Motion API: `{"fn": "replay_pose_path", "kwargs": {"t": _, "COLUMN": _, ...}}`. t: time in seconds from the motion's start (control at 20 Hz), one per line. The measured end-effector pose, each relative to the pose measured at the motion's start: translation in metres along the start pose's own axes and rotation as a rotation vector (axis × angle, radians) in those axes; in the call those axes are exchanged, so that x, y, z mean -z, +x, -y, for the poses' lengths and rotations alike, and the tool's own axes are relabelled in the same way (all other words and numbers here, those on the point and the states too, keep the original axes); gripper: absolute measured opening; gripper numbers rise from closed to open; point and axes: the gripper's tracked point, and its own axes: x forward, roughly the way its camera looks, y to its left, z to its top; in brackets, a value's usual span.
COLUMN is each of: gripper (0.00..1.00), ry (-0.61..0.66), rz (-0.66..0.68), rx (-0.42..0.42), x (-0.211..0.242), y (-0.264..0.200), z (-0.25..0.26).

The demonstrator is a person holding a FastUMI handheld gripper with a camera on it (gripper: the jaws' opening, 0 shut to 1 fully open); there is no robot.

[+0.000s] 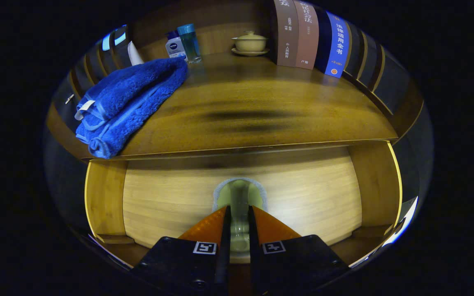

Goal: Pull open the drawer, take out the items inside it, and place them on the countertop above the cabinet.

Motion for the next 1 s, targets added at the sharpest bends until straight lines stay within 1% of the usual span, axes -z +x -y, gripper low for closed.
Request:
{"fn": "replay_pose_path", "kwargs": {"t": 0.1, "gripper": 0.25, "ry": -0.006, "rz": 0.014, "rx": -0.022, "x": 0.000, "y": -0.017, "z": -0.005}}
{"fn": "replay_pose_path", "kwargs": {"t": 0.3, "gripper": 0.26, "ry": -0.015, "rz": 0.045, "rx": -0.031, "x": -0.002, "y": -0.047, "z": -0.009}}
{"fn": "replay_pose_path", "kwargs": {"t": 0.55, "gripper": 0.25, "ry": -0.007, "rz": 0.092, "rx": -0.043, "x": -0.018, "y": -0.091, "z": -0.011}}
{"fn": "replay_pose_path", "kwargs": {"t": 0.8, "gripper": 0.25, "ry": -0.010, "rz": 0.163, "rx": -0.063, "x": -0.051, "y": -0.134, "z": -0.015}}
{"fn": "replay_pose_path", "kwargs": {"t": 0.9, "gripper": 0.25, "ry": -0.009, "rz": 0.189, "rx": -0.055, "x": -0.071, "y": -0.138, "z": -0.015}}
{"fn": "replay_pose_path", "kwargs": {"t": 1.0, "gripper": 0.25, "ry": 0.002, "rz": 0.203, "rx": -0.040, "x": -0.092, "y": -0.132, "z": -0.013}}
